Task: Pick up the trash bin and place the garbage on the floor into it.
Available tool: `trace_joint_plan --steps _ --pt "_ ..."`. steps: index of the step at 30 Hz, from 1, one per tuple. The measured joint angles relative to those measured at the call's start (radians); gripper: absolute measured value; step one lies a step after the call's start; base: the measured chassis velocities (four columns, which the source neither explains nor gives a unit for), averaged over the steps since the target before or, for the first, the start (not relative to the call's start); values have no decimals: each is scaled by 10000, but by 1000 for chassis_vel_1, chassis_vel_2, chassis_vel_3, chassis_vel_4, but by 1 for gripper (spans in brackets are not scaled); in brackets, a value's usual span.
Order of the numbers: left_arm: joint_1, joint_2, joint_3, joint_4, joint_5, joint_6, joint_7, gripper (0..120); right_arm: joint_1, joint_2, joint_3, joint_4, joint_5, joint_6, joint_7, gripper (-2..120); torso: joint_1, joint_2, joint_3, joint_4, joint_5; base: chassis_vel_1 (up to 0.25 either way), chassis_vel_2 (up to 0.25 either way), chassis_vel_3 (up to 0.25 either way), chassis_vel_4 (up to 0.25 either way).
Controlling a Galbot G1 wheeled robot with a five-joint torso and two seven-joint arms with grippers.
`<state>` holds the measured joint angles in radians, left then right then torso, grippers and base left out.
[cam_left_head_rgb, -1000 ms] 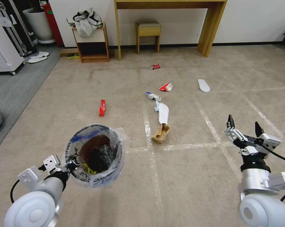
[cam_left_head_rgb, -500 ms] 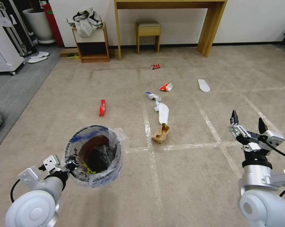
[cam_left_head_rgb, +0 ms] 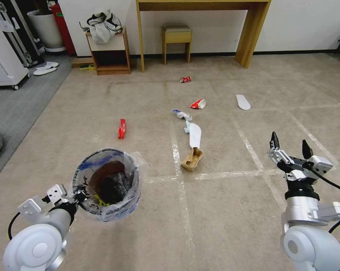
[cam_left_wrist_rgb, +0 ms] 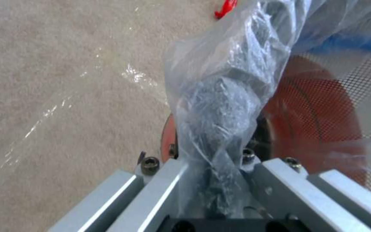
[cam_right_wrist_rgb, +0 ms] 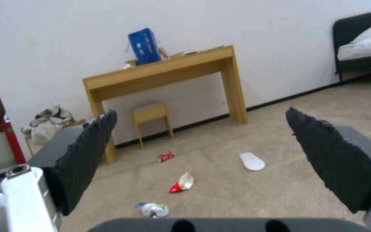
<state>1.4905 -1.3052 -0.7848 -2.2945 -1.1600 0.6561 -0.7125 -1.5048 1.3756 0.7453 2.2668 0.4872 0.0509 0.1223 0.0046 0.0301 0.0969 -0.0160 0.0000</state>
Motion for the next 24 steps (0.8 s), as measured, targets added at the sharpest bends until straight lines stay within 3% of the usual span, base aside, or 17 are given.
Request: trace_joint_plan --steps 24 --pt "160 27 -167 -144 4 -20 2 0 -103 -36 46 159 -13 -21 -21 100 1 0 2 0 2 -172 178 166 -175"
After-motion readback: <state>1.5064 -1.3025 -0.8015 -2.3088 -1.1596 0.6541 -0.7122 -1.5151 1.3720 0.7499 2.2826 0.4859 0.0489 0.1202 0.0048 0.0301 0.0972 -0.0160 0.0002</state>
